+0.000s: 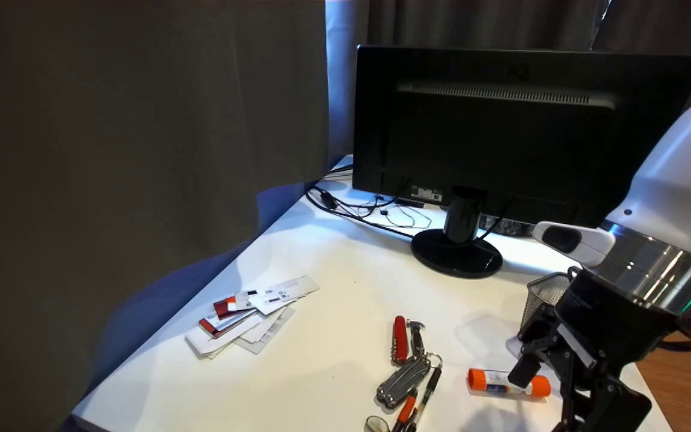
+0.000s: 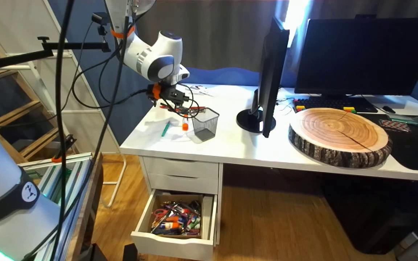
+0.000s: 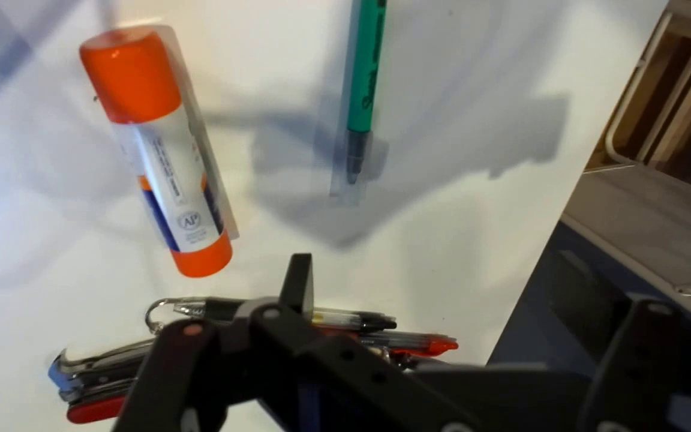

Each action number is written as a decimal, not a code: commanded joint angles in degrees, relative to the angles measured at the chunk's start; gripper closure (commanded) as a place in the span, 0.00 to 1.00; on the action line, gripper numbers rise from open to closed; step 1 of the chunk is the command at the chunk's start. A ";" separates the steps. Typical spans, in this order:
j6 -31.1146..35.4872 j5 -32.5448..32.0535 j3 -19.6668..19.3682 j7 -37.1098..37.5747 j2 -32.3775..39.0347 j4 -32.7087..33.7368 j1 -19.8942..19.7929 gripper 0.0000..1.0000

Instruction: Place the basket upright then pick up the green pen and glue stick from the counter and put them in the basket

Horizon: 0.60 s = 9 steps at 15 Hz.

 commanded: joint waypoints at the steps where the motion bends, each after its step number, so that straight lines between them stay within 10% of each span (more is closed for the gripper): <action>1: 2.65 -3.40 2.21 -1.08 2.34 -2.26 -3.33 0.00; 9: 6.88 -8.35 1.30 0.43 7.33 -1.57 -3.14 0.00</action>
